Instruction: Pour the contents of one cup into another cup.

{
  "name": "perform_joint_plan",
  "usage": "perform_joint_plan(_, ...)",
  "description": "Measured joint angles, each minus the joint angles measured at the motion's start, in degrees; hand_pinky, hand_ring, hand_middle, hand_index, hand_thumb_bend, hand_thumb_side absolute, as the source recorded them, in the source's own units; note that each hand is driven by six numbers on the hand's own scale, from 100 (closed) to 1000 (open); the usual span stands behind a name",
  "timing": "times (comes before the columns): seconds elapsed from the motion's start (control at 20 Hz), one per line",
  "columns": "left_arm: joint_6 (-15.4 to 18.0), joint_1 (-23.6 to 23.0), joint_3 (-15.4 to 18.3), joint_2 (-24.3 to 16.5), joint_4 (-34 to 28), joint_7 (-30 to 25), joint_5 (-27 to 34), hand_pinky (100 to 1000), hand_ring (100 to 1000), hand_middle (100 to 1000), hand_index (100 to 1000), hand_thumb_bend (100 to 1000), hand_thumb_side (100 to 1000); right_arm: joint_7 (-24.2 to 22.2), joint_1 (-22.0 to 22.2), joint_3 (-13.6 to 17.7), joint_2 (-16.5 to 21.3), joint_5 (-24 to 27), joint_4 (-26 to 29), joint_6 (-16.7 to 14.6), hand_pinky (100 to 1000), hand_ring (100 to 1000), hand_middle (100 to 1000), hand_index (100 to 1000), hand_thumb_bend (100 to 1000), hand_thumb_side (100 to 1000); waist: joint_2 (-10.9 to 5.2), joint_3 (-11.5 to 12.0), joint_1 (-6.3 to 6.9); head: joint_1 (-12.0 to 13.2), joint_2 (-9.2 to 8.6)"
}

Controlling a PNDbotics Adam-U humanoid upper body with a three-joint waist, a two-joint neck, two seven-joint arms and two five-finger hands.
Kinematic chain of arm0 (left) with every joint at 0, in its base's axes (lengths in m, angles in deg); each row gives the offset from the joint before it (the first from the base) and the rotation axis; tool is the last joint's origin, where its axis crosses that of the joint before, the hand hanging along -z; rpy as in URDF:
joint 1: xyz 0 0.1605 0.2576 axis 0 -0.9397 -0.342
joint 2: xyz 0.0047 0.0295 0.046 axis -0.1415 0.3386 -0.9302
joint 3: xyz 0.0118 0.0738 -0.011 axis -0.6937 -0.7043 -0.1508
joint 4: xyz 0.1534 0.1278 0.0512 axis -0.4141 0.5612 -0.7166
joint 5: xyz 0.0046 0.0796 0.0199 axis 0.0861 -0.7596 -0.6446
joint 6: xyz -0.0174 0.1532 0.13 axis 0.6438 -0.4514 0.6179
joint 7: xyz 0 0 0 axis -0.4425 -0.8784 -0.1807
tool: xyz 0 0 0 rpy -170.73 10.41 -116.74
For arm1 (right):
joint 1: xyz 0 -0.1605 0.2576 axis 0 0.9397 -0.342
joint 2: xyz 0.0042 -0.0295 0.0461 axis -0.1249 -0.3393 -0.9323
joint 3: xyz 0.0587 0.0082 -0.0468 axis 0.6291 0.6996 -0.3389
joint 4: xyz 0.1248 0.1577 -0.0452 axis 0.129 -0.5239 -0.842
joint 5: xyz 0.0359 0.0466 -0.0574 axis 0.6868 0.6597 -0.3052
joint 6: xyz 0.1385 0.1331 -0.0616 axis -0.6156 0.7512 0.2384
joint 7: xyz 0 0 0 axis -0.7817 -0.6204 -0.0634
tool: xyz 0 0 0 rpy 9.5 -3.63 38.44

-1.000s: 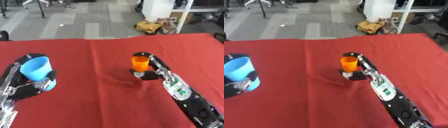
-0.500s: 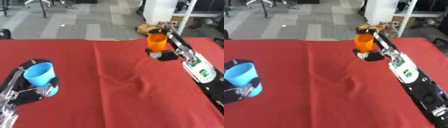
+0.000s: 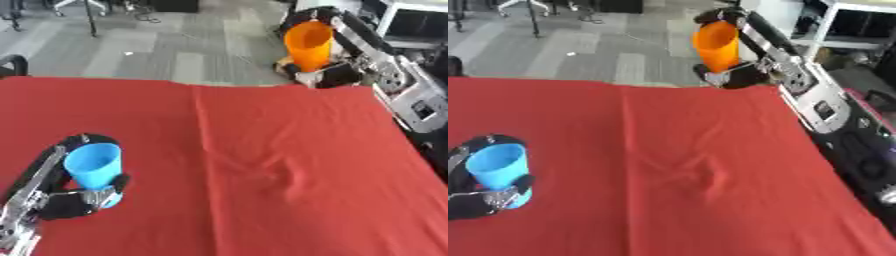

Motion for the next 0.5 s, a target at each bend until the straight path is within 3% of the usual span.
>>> perform_joint_plan(0.5,3.96,4.78,-2.09,3.17,6.56,-2.29,-5.34,307,449,477,648,337,100,-5.57,-6.05,-4.11,-9.83,-0.85,-1.47,-1.28,358,329,676,851,250,100,-0.17,-0.22,-0.72,-0.33,0.0)
